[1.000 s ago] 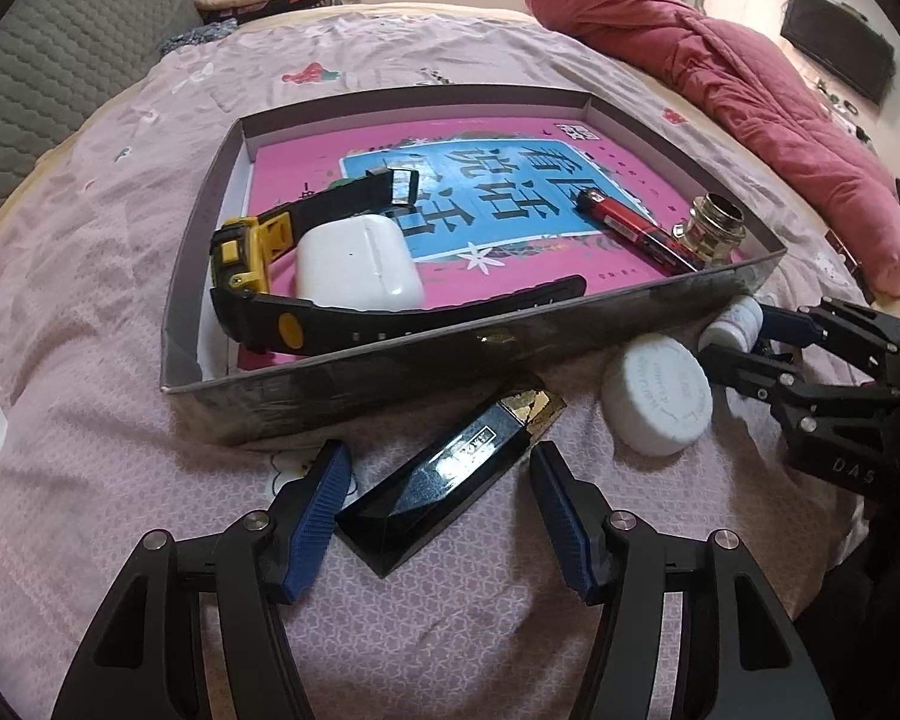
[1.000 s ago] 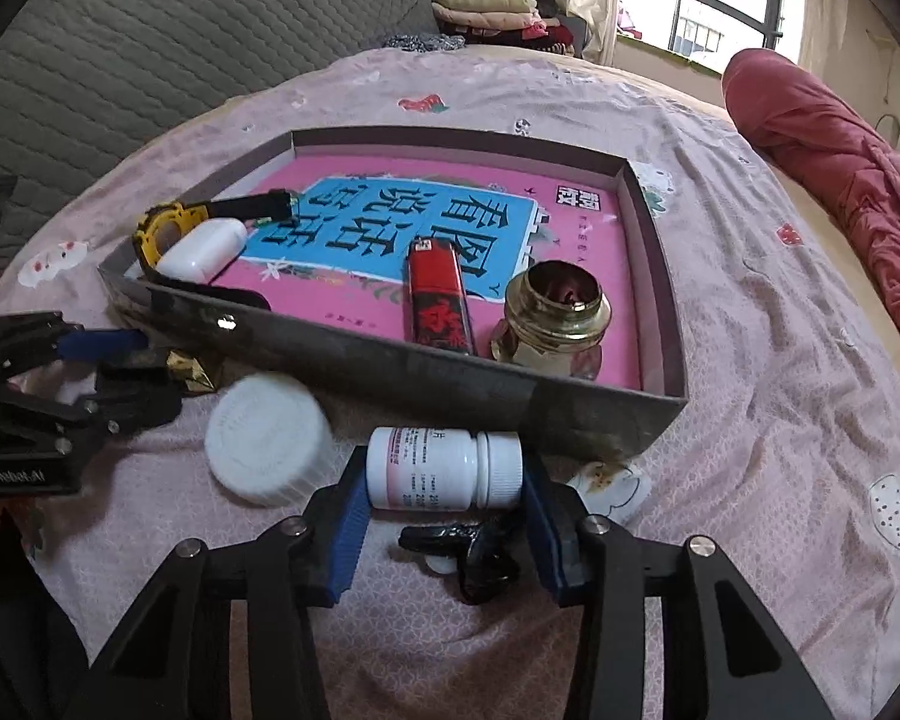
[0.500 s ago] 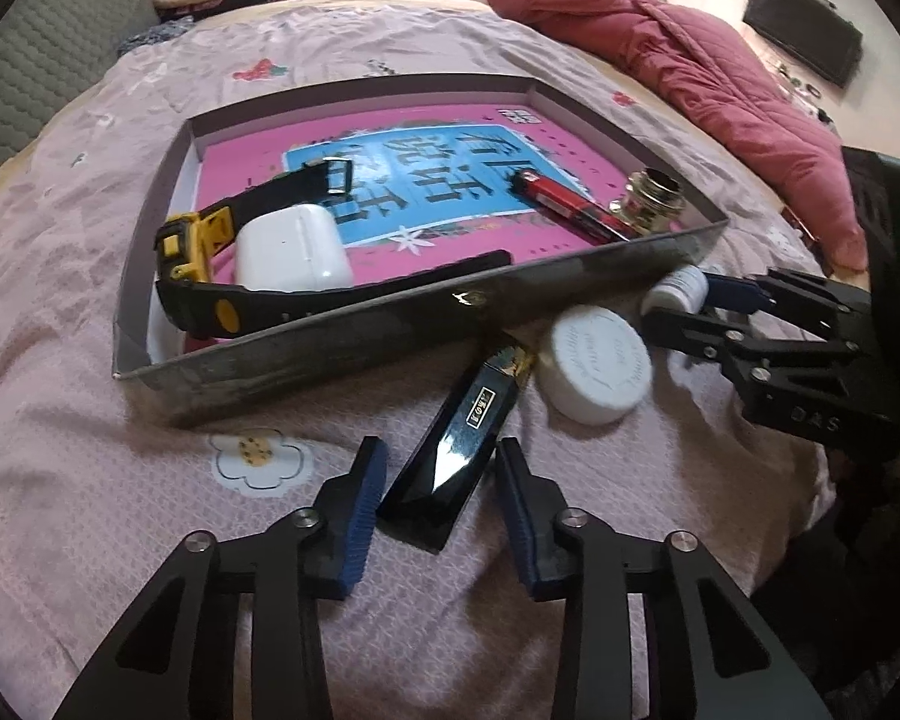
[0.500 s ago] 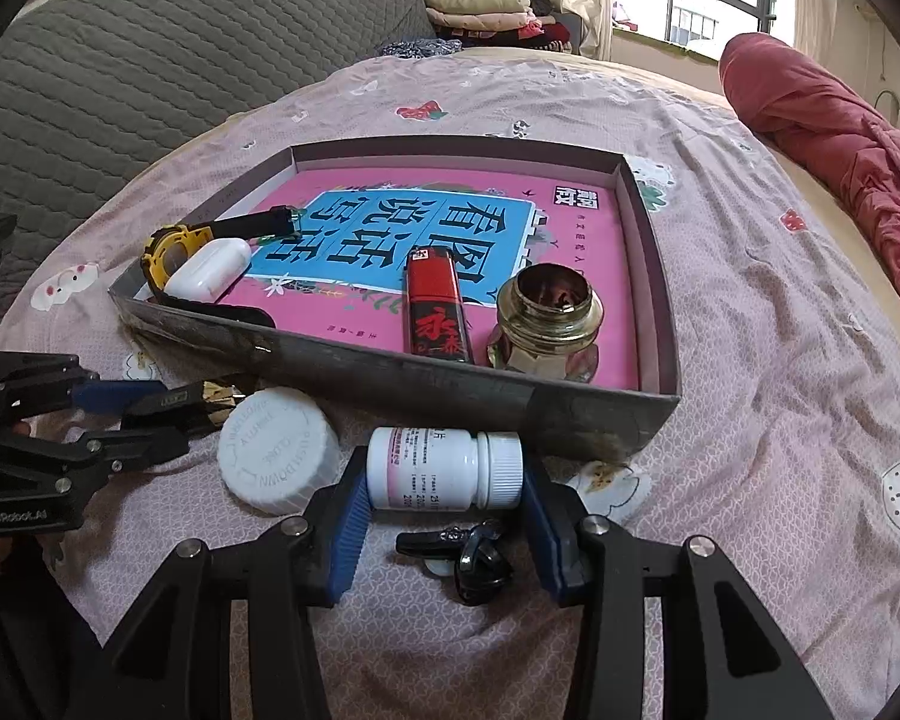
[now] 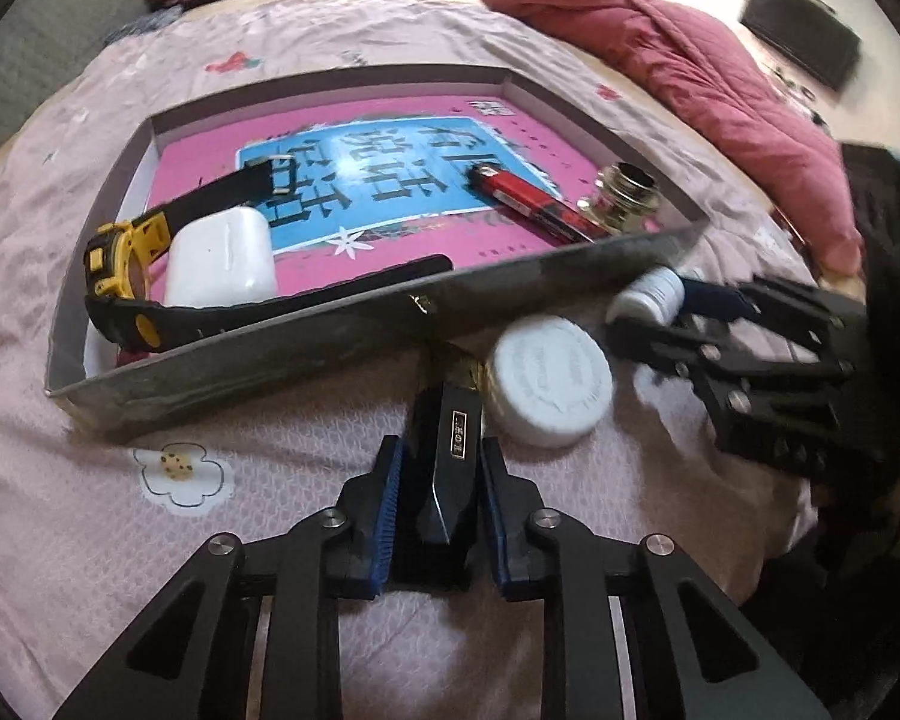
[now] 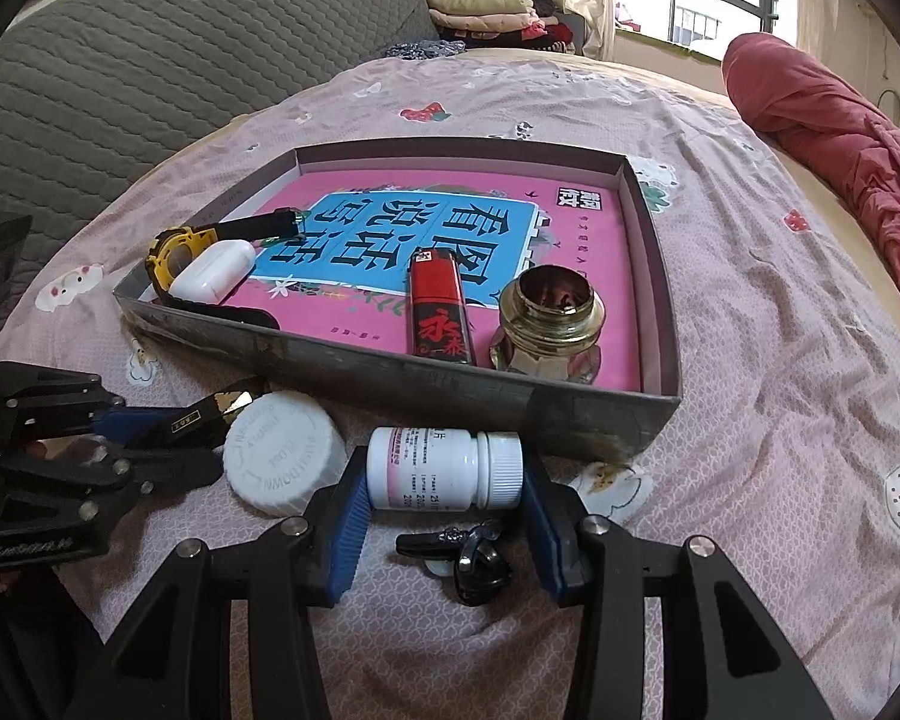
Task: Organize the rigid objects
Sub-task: 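Close the left tool on the black case while the right tool grasps the pill bottle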
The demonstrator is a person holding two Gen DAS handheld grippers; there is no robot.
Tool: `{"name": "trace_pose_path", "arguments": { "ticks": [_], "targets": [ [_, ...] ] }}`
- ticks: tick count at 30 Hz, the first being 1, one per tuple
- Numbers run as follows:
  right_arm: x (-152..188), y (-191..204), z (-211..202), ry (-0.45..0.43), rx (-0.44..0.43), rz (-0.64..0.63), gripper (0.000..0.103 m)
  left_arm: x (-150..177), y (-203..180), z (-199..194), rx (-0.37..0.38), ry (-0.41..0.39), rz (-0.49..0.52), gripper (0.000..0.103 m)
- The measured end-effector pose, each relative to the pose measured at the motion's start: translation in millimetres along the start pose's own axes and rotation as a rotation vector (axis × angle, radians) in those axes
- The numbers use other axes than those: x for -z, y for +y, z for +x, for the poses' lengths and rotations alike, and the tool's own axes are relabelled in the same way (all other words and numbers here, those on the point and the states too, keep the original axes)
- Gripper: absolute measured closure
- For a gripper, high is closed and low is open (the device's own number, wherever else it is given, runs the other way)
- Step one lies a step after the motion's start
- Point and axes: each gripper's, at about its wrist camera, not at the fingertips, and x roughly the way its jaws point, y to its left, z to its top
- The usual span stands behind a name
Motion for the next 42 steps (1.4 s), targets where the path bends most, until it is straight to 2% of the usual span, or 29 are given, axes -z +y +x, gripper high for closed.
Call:
{"name": "trace_pose_path", "arguments": {
  "ticks": [6,21,42],
  "targets": [
    [-1.0,-0.3,-1.6,-0.007,-0.009,0.004,0.057,1.1,-14.3,4.1,-0.085,-0.008,0.01,0.08],
    [-5.0,1.3,-12.8,-0.051,-0.032,0.0,0.057,7.7,-14.2,-15.5,-0.061,-0.02,-0.066,0.081],
    [-6.6,9.1,-43.0,-0.144,-0.09,-0.011,0.057,5.4,-14.2,-51.4,-0.081,-0.091,-0.088,0.081]
  ]
}}
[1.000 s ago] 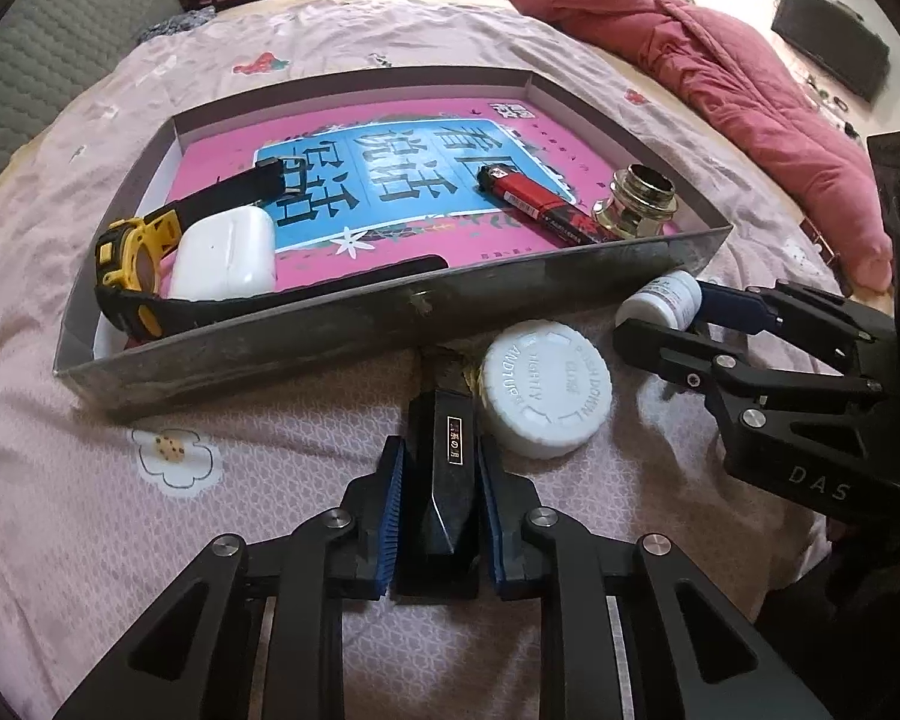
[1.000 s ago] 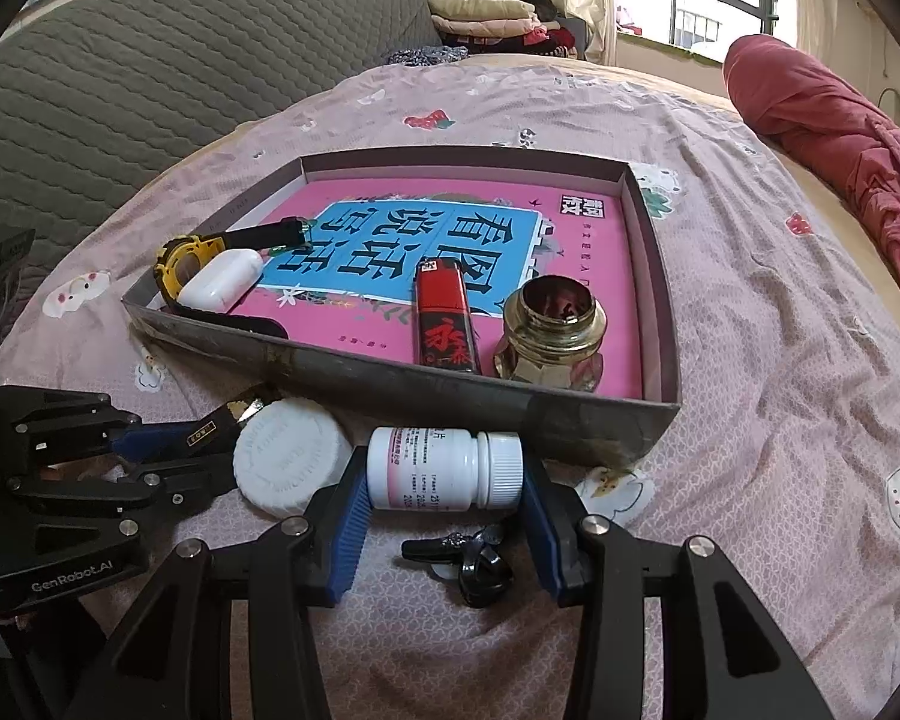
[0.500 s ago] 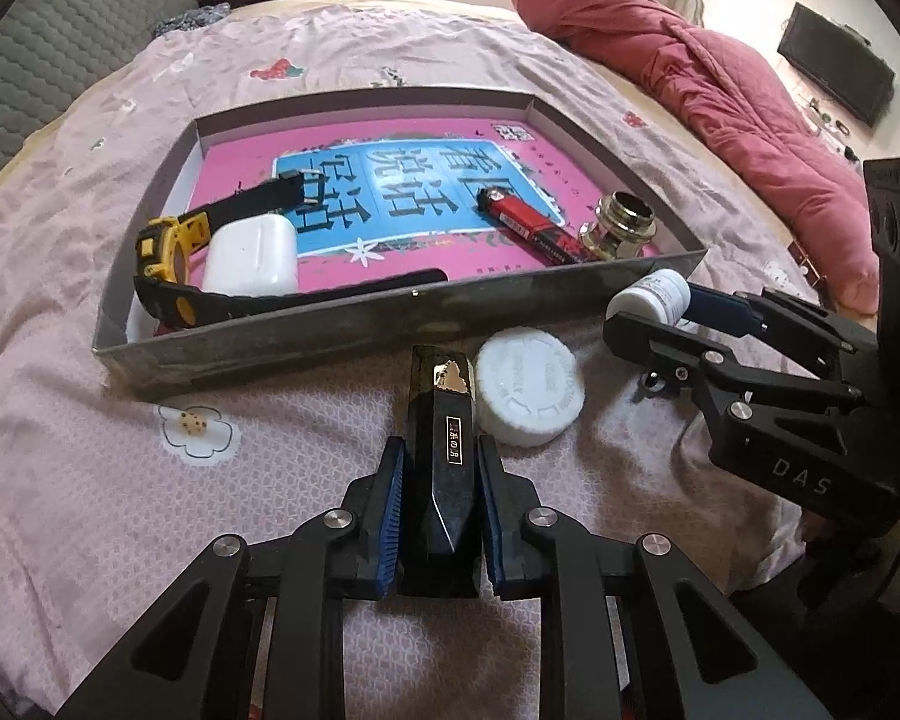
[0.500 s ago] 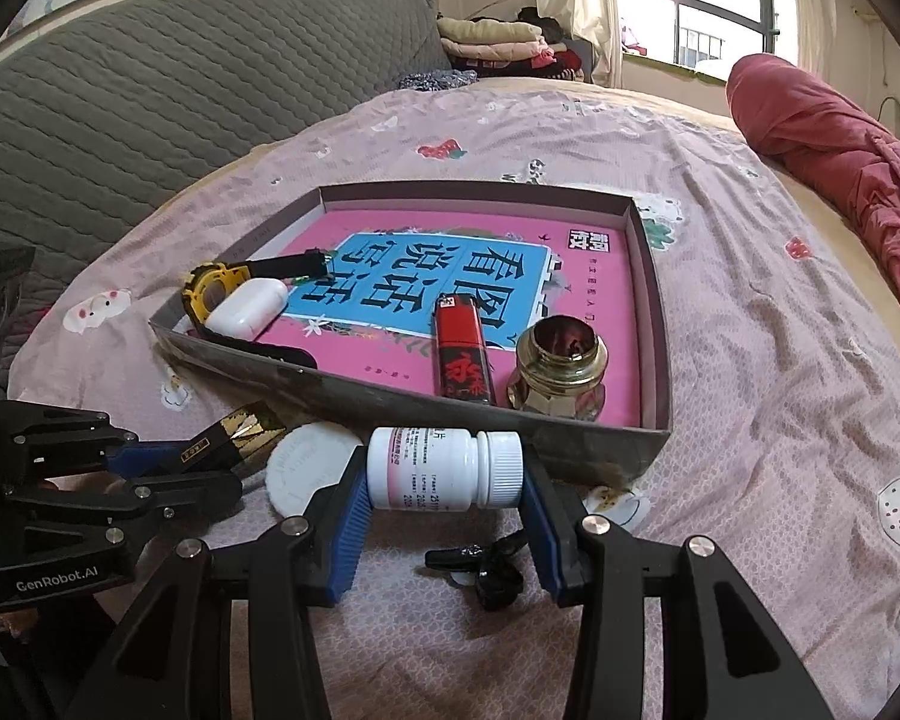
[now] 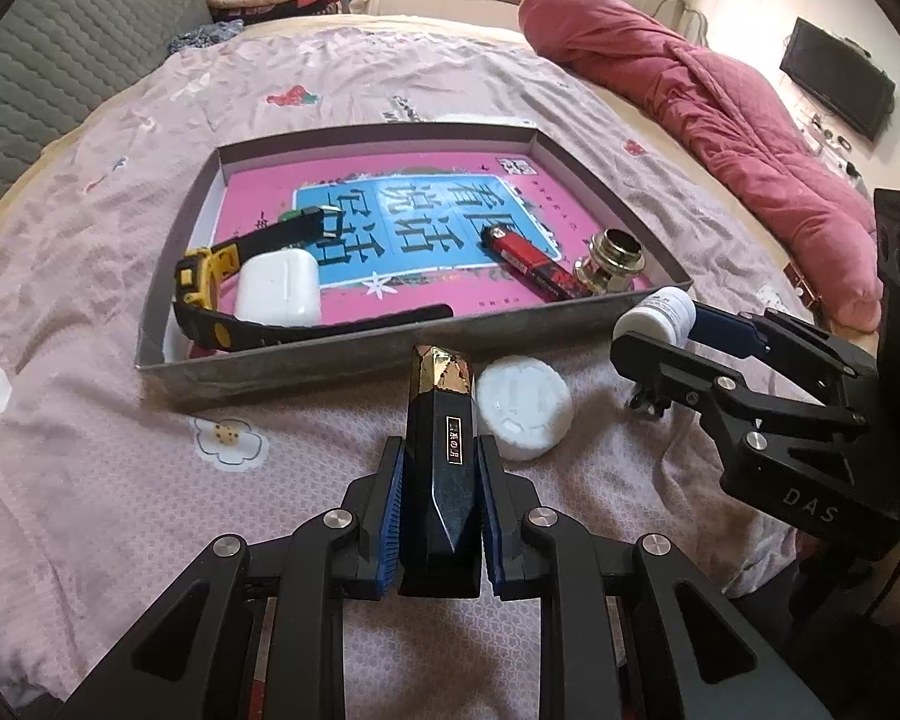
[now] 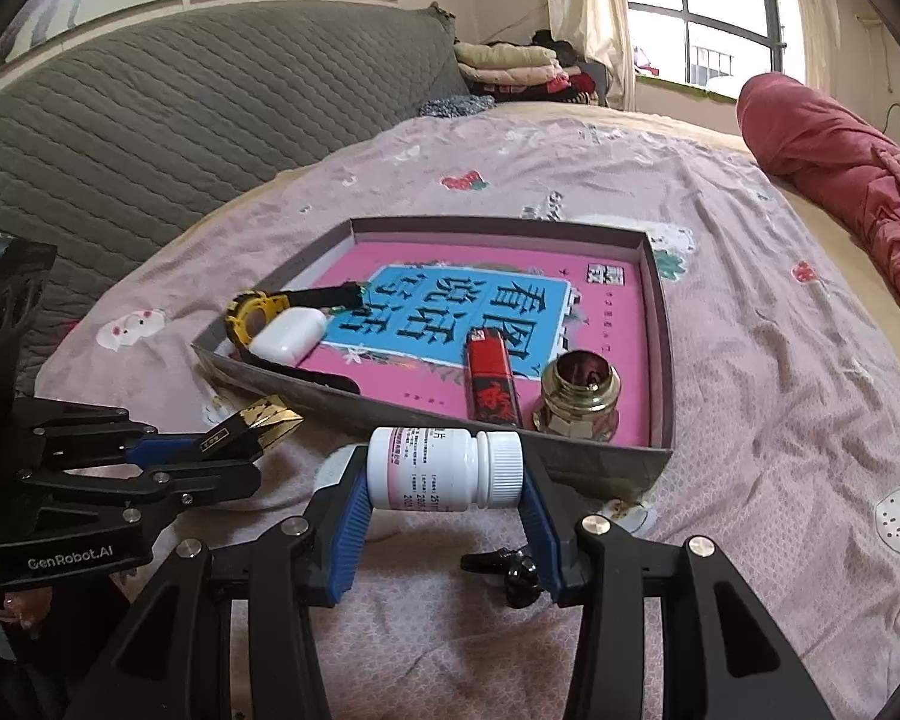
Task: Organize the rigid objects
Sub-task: 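Close the left tool on the black case while the right tool grasps the pill bottle, then carry the black case over the tray while the right tool carries the pill bottle there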
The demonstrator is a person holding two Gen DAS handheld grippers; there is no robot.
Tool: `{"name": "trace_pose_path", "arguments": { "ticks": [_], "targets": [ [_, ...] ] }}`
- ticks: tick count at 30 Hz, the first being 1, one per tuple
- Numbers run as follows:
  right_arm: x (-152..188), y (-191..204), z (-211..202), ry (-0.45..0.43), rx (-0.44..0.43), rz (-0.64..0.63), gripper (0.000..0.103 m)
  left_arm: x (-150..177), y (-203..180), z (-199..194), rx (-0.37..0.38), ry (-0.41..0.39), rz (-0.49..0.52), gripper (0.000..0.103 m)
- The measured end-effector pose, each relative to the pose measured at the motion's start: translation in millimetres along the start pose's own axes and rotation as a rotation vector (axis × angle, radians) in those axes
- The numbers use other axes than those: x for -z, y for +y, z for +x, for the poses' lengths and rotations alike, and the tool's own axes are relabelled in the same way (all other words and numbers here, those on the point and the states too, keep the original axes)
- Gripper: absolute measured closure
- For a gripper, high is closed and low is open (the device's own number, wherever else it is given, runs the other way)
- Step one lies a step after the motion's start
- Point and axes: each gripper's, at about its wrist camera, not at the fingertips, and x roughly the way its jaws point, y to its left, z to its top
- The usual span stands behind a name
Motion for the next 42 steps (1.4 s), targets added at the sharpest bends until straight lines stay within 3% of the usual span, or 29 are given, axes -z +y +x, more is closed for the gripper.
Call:
{"name": "trace_pose_path", "arguments": {
  "ticks": [23,42],
  "targets": [
    [-17.6,-14.3,-19.6,-0.135,0.024,0.033,0.057,-32.6,21.8,-25.8,-0.051,-0.105,-0.083,0.081],
    [-30.0,-2.4,3.7,-0.139,0.003,-0.041,0.057,-66.7,25.4,-8.6,-0.074,-0.139,-0.102,0.081]
  ]
}}
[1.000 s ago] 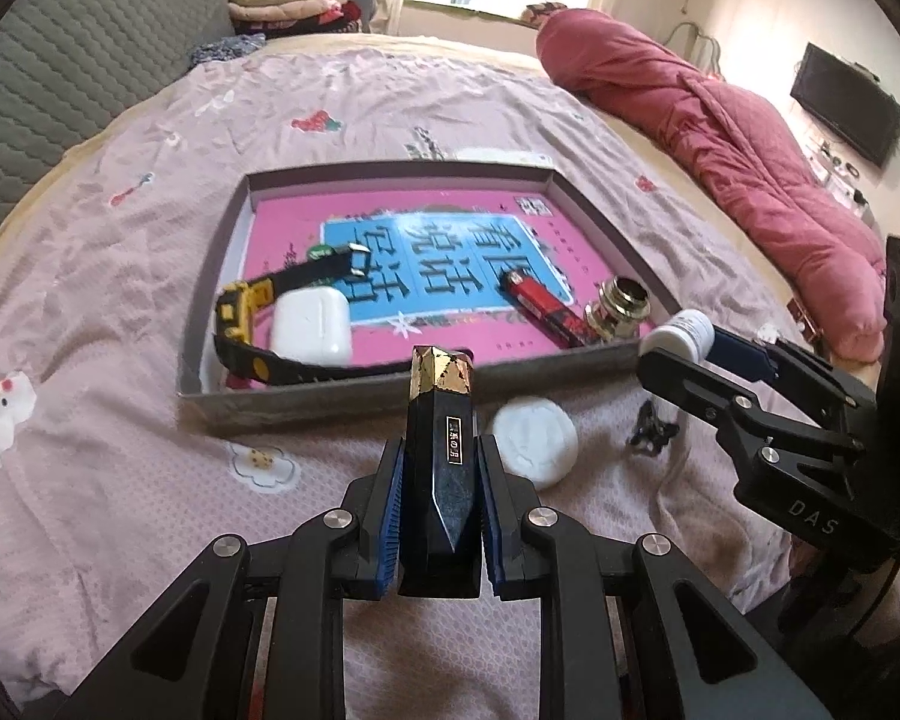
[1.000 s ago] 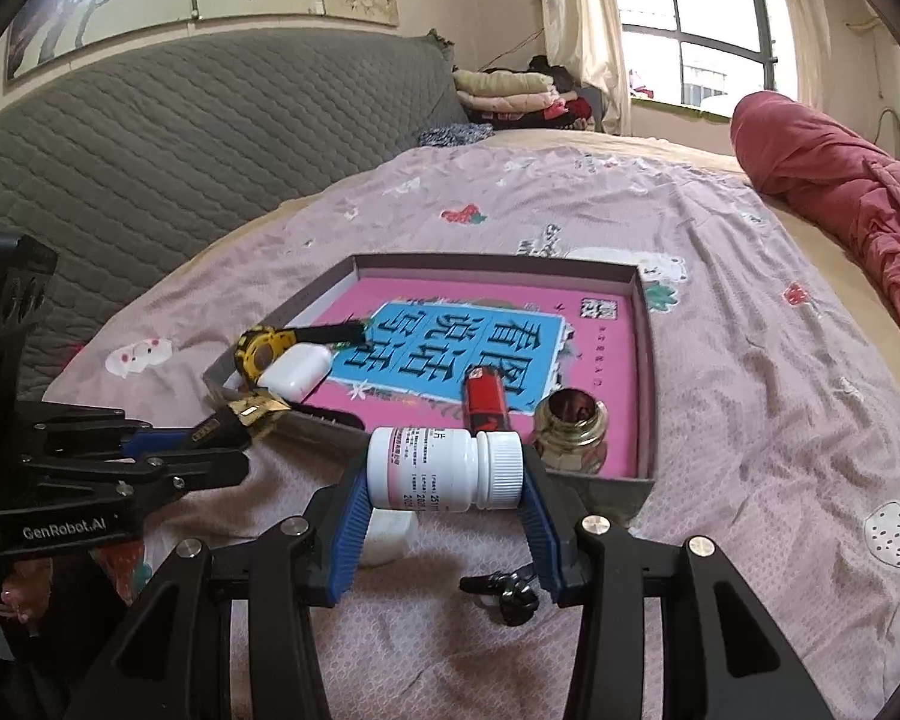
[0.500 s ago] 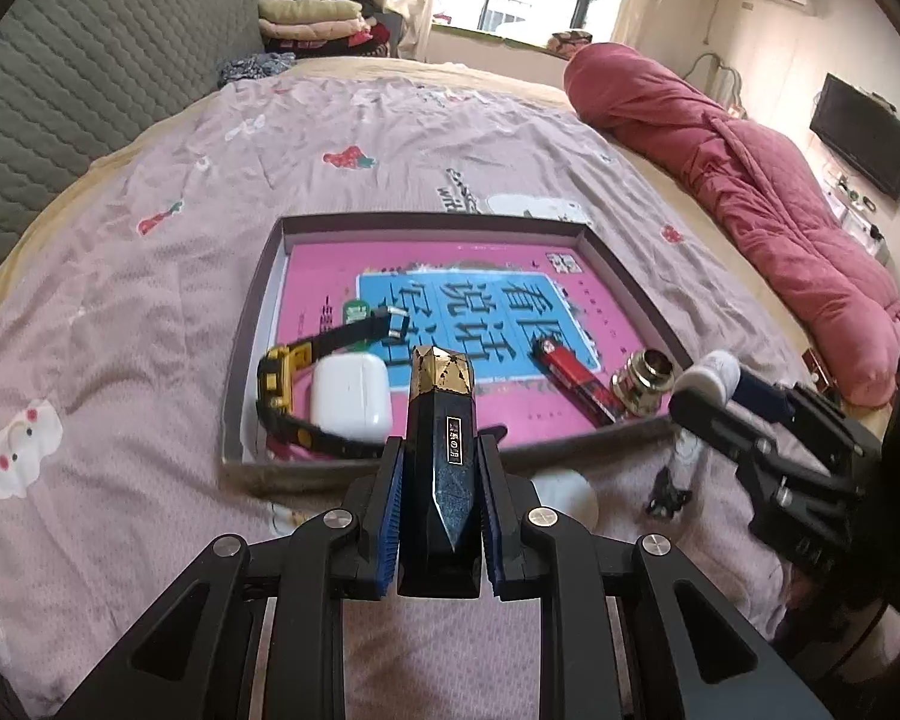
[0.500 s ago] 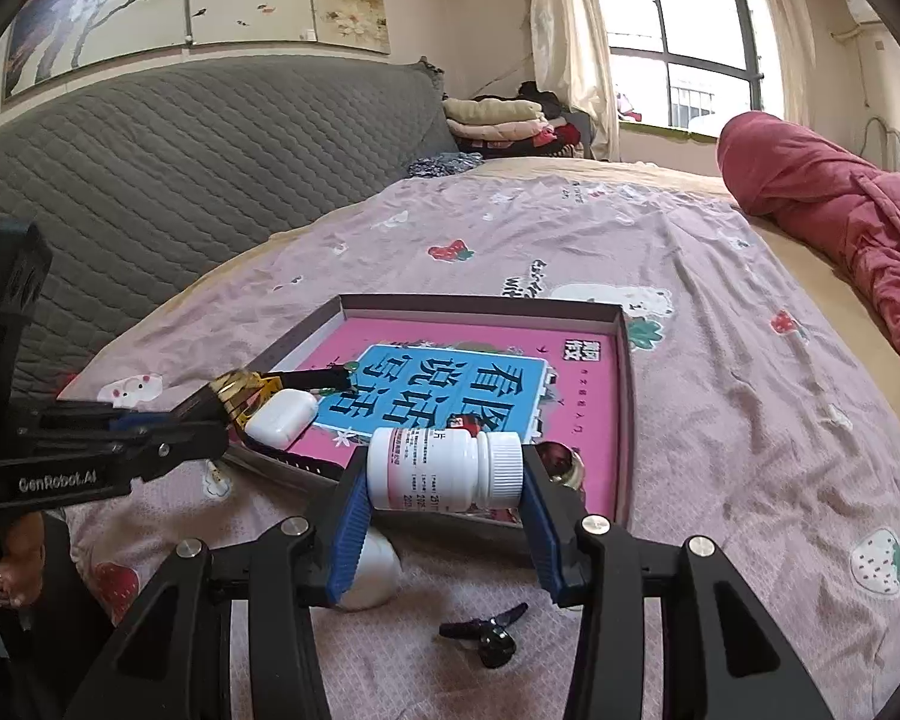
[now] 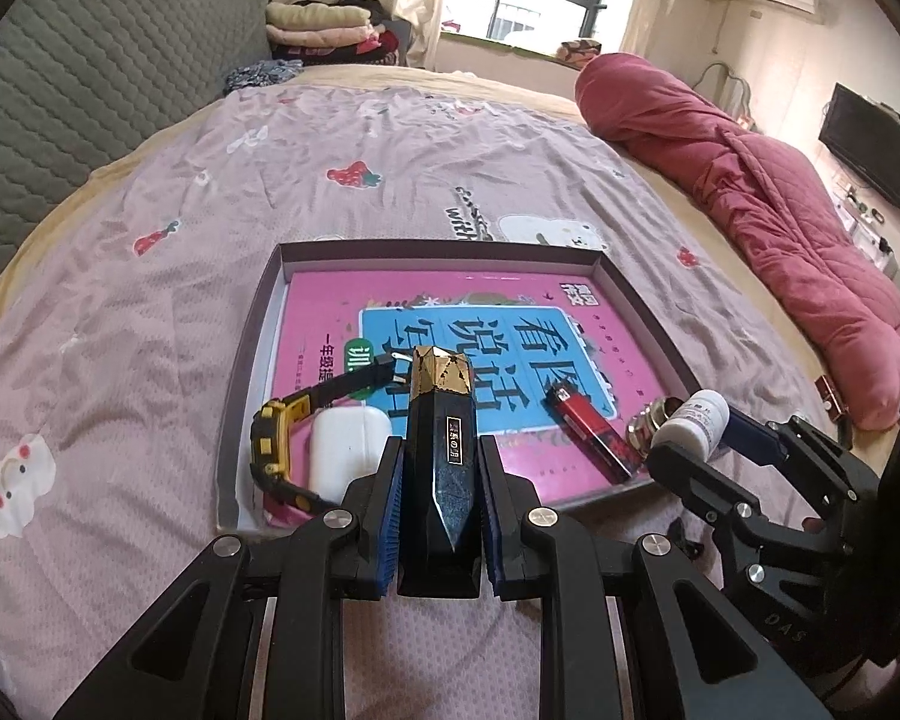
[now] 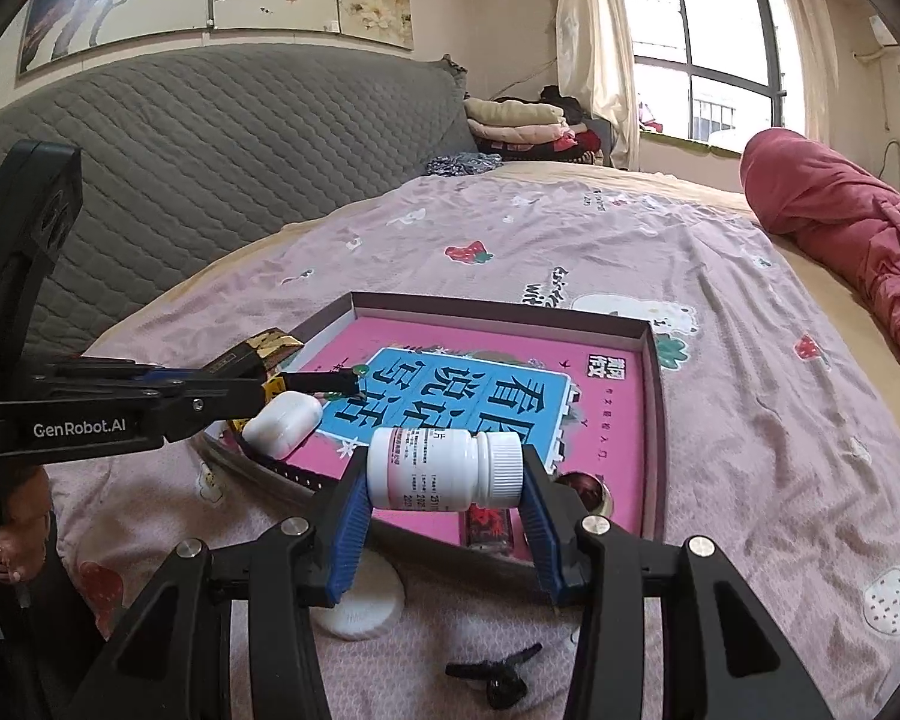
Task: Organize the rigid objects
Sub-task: 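Carry the black case over the tray while the right tool carries the pill bottle there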
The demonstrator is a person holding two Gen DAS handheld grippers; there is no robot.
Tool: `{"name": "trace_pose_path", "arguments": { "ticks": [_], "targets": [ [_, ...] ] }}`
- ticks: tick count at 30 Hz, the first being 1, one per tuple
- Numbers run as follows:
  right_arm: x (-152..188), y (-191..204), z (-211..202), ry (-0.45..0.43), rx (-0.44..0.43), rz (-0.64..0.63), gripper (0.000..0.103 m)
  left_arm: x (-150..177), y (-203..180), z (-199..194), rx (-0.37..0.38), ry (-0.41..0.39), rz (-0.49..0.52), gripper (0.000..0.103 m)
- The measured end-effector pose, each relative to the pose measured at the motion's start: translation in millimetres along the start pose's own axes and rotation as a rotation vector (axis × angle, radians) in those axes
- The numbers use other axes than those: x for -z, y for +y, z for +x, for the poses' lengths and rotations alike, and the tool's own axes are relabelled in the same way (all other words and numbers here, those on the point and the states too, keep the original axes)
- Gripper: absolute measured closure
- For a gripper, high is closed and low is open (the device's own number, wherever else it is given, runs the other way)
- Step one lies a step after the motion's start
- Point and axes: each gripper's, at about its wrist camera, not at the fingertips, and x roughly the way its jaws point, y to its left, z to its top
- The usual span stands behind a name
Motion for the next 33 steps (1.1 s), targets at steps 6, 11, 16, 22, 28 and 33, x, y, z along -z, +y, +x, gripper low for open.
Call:
{"name": "trace_pose_path", "arguments": {
  "ticks": [6,11,16,22,28,33],
  "targets": [
    [-2.6,2.9,12.3,0.009,-0.012,-0.018,0.057,-4.8,0.4,13.0,-0.004,0.008,0.002,0.081],
    [-2.2,3.6,22.9,0.032,-0.024,-0.025,0.057,-8.0,-0.8,27.2,0.001,0.024,0.003,0.081],
    [-1.4,7.1,30.8,0.047,-0.034,-0.043,0.057,-10.8,-1.4,39.3,0.002,0.036,0.008,0.081],
    [1.0,12.3,36.4,0.064,-0.039,-0.076,0.057,-12.0,-2.6,49.1,0.007,0.051,0.015,0.081],
    [3.0,15.4,42.2,0.083,-0.046,-0.09,0.057,-12.3,-2.8,57.4,0.01,0.066,0.019,0.081],
    [4.9,15.1,47.6,0.102,-0.048,-0.087,0.057,-13.1,-1.9,62.2,0.01,0.075,0.022,0.081]
  ]
}}
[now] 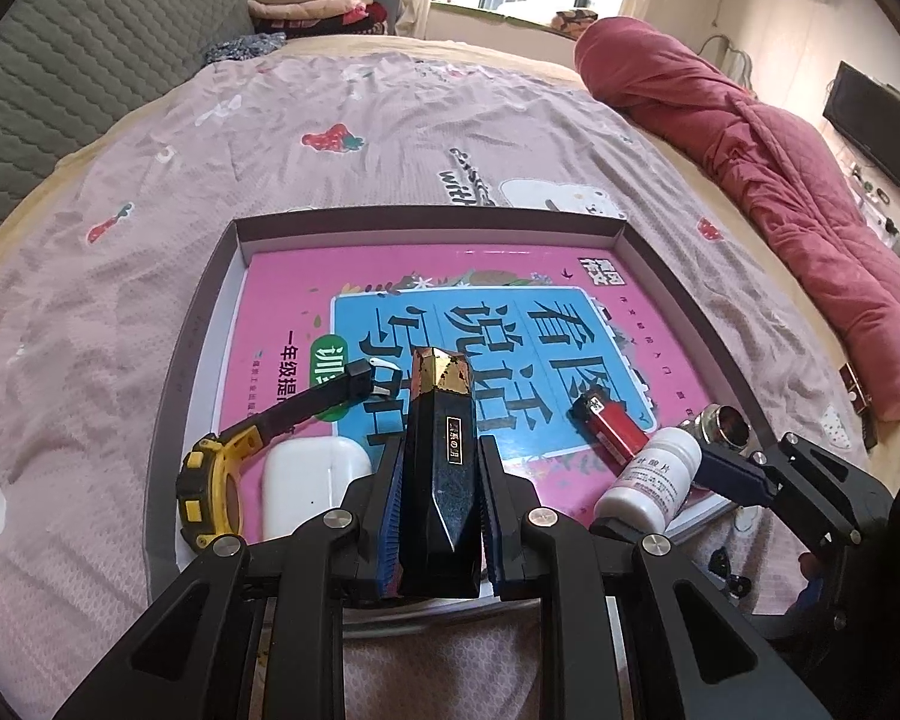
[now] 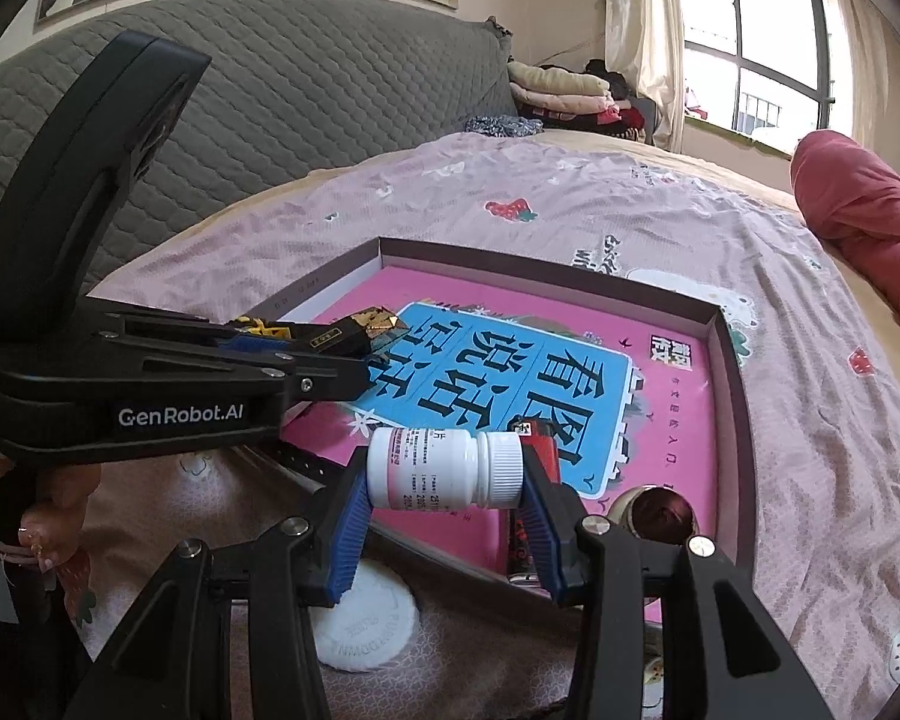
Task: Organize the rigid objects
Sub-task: 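Carry the black case over the tray while the right tool carries the pill bottle there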
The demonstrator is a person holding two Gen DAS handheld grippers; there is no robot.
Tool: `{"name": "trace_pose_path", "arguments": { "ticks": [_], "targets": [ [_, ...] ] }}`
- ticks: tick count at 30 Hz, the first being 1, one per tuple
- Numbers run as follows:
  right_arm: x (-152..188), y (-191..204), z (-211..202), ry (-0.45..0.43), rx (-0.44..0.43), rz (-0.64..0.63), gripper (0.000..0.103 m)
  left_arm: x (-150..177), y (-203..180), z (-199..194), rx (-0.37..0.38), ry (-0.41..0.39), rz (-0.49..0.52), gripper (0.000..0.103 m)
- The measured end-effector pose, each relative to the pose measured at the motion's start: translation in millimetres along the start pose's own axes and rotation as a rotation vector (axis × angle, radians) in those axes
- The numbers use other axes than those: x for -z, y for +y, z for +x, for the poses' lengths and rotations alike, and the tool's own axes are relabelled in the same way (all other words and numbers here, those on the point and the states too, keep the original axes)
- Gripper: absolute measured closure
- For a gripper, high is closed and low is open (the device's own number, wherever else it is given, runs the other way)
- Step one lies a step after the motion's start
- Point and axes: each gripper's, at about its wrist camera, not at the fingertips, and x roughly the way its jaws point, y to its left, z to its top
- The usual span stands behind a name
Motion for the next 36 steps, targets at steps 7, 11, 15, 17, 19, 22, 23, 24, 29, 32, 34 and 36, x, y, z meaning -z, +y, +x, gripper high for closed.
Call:
{"name": "trace_pose_path", "arguments": {
  "ticks": [7,11,15,17,19,22,23,24,29,32,34,36],
  "targets": [
    [-1.9,-0.9,6.3,0.011,-0.008,0.007,0.057,-0.3,0.7,4.3,0.001,0.01,0.003,0.081],
    [-3.0,-1.8,8.4,0.019,-0.015,0.016,0.057,0.9,1.7,9.6,-0.002,0.026,0.003,0.081],
    [-5.0,-1.6,9.8,0.031,-0.022,0.018,0.057,3.5,2.9,15.5,-0.001,0.048,0.005,0.081],
    [-6.5,-1.5,11.1,0.043,-0.026,0.018,0.057,4.9,2.2,17.4,-0.002,0.053,0.009,0.081],
    [-8.0,-2.3,12.5,0.061,-0.032,0.02,0.057,5.7,0.8,18.2,0.001,0.057,0.016,0.081],
    [-10.5,-4.3,14.7,0.092,-0.043,0.026,0.057,7.1,-1.5,19.7,0.002,0.066,0.024,0.081],
    [-10.9,-4.9,14.6,0.095,-0.041,0.026,0.057,7.4,-2.0,19.4,0.001,0.066,0.025,0.081],
    [-11.2,-4.9,14.8,0.1,-0.039,0.022,0.057,7.8,-2.1,19.5,-0.001,0.066,0.026,0.081],
    [-10.4,-5.1,14.7,0.104,-0.043,0.026,0.057,8.0,-1.7,20.4,0.0,0.072,0.02,0.081],
    [-10.3,-6.1,15.1,0.107,-0.049,0.037,0.056,7.4,-1.1,20.6,0.004,0.076,0.014,0.081],
    [-10.2,-7.0,15.5,0.11,-0.055,0.045,0.056,7.5,-0.8,20.1,0.007,0.078,0.012,0.081],
    [-10.2,-8.4,15.9,0.114,-0.063,0.058,0.056,7.3,0.6,20.1,0.01,0.08,0.006,0.081]
  ]
}}
